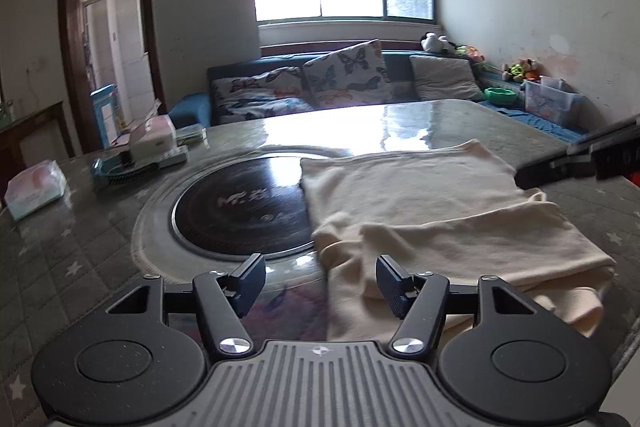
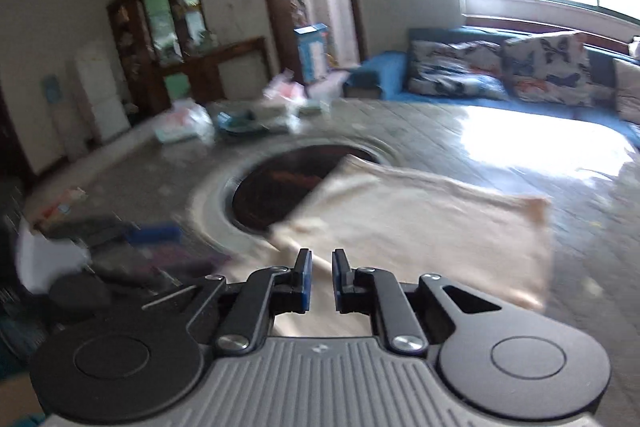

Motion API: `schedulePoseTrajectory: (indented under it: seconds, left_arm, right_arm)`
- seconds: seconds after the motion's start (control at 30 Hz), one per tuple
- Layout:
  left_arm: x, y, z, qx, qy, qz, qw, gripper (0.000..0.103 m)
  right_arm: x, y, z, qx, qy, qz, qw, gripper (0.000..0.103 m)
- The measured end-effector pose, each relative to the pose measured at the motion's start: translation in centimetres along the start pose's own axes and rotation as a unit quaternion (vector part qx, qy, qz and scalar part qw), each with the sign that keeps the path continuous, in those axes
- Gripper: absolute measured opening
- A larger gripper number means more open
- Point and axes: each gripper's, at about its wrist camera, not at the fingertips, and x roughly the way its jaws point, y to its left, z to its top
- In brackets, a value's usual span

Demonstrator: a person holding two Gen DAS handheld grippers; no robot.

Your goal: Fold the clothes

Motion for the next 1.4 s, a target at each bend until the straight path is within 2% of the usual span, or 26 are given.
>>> schedulePoseTrajectory:
  seconds: [0.13,0.2,0.27,0.37,0.6,0.73,0.9,1.03,1.2,1.3,1.37,1.4]
  left_arm:
    - [0.2,-1.7,0.3,0.031,-0.008,-0.024,0.9992,0.053]
    - [0.9,-2.3,0.3,0.041,0.003,-0.028,0.9988,0.052]
    - [1.4,-2.7,0.3,0.046,0.014,-0.029,0.9984,0.041]
    - [1.9,-2.8,0.2,0.047,0.025,-0.033,0.9980,0.038]
    - [2.6,-3.4,-0.2,0.054,0.047,-0.033,0.9969,0.036]
    - [2.8,-3.4,-0.2,0.050,0.055,-0.032,0.9968,0.023]
    - [2.8,-3.0,0.0,0.042,0.055,-0.027,0.9972,0.018]
    - [2.6,-2.7,0.1,0.033,0.054,-0.022,0.9977,0.019]
    - [2.8,-2.6,0.1,0.031,0.062,-0.028,0.9972,0.021]
    - [3.2,-2.6,0.0,0.026,0.067,-0.030,0.9970,0.019]
    - [3.2,-2.5,0.0,0.025,0.064,-0.031,0.9972,0.009]
    - [3.0,-2.5,0.1,0.026,0.060,-0.032,0.9974,0.007]
  right_arm:
    - [-0.9,-2.2,-2.4,0.013,0.029,-0.037,0.999,0.010]
    - [-1.2,-3.1,-3.6,0.022,0.039,-0.048,0.998,0.010]
    - [-1.6,-4.0,-4.9,0.031,0.049,-0.060,0.997,0.010]
    - [-1.8,-4.9,-6.2,0.039,0.054,-0.067,0.996,0.011]
    - [-1.4,-5.6,-6.7,0.037,0.053,-0.072,0.995,0.015]
    - [-1.4,-5.7,-6.8,0.037,0.051,-0.071,0.995,0.016]
    - [-1.4,-5.7,-6.8,0.036,0.048,-0.071,0.996,0.016]
    - [-1.9,-5.0,-6.5,0.015,0.043,-0.066,0.997,0.016]
    - [-2.8,-3.1,-6.5,-0.041,0.050,-0.049,0.997,0.017]
    - [-3.0,-2.1,-7.0,-0.074,0.061,-0.047,0.994,0.026]
    - [-2.9,-1.3,-7.6,-0.106,0.069,-0.056,0.990,0.028]
    - [-2.9,-1.1,-7.7,-0.112,0.069,-0.060,0.989,0.028]
